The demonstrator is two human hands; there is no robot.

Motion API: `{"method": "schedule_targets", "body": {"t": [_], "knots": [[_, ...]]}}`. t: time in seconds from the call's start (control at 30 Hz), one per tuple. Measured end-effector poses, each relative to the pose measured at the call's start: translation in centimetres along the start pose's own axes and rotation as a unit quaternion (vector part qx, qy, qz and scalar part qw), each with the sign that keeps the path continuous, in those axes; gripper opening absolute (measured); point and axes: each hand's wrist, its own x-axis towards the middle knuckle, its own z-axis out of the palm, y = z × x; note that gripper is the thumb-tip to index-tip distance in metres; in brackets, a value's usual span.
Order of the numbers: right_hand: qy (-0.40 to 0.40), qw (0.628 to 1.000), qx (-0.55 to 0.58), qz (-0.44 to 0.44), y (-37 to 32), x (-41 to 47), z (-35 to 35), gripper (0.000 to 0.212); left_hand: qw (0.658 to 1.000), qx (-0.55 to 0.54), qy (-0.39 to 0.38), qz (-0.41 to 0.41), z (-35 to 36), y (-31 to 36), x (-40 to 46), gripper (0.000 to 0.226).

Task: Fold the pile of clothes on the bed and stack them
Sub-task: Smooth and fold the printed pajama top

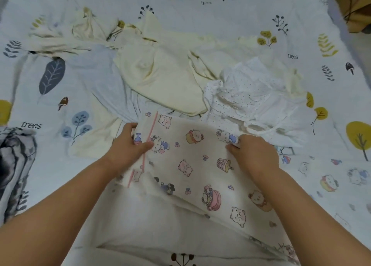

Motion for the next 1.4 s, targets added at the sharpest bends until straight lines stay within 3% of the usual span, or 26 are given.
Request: {"method": "schedule_targets", "body": {"t": [0.1, 0.23, 0.3, 0.4, 0.47, 0.57, 0.63, 0.7, 0.77, 0.83, 0.9, 1.0, 1.07, 1.13, 1.2, 1.3, 1.4], "knots": [[0.003, 0.999, 0.031, -0.020, -0.7, -0.6, -1.1, 0.045, 0.995, 0.080, 0.026, 0.045, -3.0, 0.0, -2.1, 0.037], [0.089, 0.988, 0.107, -0.060, -3.8, -1.8, -0.5, 0.038, 0.990, 0.102, 0.099, -0.025, -7.5, -2.0, -4.6, 0.014], [0.081, 0.993, 0.039, -0.071, -5.1, -2.2, 1.0, 0.036, 0.980, 0.155, 0.100, -0.070, -7.7, -3.0, -5.5, 0.027], [0.054, 0.994, -0.042, -0.080, -5.5, -2.9, 3.3, 0.051, 0.977, 0.179, 0.027, -0.113, -6.9, -3.6, -6.5, 0.040], [0.072, 0.993, -0.053, -0.082, -4.9, -3.7, 4.4, 0.053, 0.975, 0.197, 0.023, -0.095, -6.6, -3.7, -6.9, 0.035], [0.086, 0.992, -0.044, -0.078, -4.3, -5.5, 5.0, 0.056, 0.973, 0.216, 0.077, -0.009, -6.7, -4.3, -7.6, 0.047], [0.114, 0.988, -0.026, -0.099, -4.0, -6.9, 5.4, 0.056, 0.985, 0.138, 0.102, 0.030, -6.9, -4.2, -8.3, 0.032], [0.131, 0.984, -0.012, -0.123, -3.8, -8.5, 5.9, 0.059, 0.995, -0.018, 0.097, -0.007, -7.6, -4.2, -8.5, 0.007], [0.116, 0.982, -0.018, -0.148, -3.6, -9.8, 6.6, 0.058, 0.985, -0.142, 0.076, -0.069, -8.2, -4.6, -8.3, 0.005], [0.069, 0.985, -0.025, -0.157, -3.5, -10.6, 7.3, 0.054, 0.979, -0.133, 0.089, -0.123, -8.4, -5.3, -8.0, 0.005], [-0.018, 0.987, -0.048, -0.153, -3.5, -11.4, 8.1, 0.058, 0.978, -0.045, 0.096, -0.177, -8.1, -6.3, -7.9, 0.017], [-0.093, 0.985, -0.035, -0.138, -3.3, -12.2, 9.4, 0.063, 0.971, -0.033, 0.003, -0.238, -7.0, -7.2, -8.1, 0.040], [-0.105, 0.984, -0.015, -0.144, -3.3, -12.6, 9.6, 0.065, 0.976, 0.033, 0.038, -0.214, -6.9, -7.9, -8.2, 0.039], [-0.109, 0.983, 0.001, -0.146, -2.9, -12.6, 9.4, 0.065, 0.970, 0.110, 0.126, -0.174, -6.9, -8.5, -8.1, 0.030], [-0.070, 0.992, 0.020, -0.103, -1.9, -12.1, 9.1, 0.063, 0.964, 0.147, 0.144, -0.167, -6.6, -8.4, -8.0, 0.026], [0.024, 0.999, 0.043, 0.021, 0.1, -10.7, 8.4, 0.061, 0.967, 0.123, 0.108, -0.197, -6.0, -8.0, -7.7, 0.036], [-0.019, 0.998, 0.036, 0.040, 1.3, -10.1, 9.0, 0.069, 0.975, -0.005, 0.075, -0.210, -6.0, -7.3, -7.6, 0.023]]}}
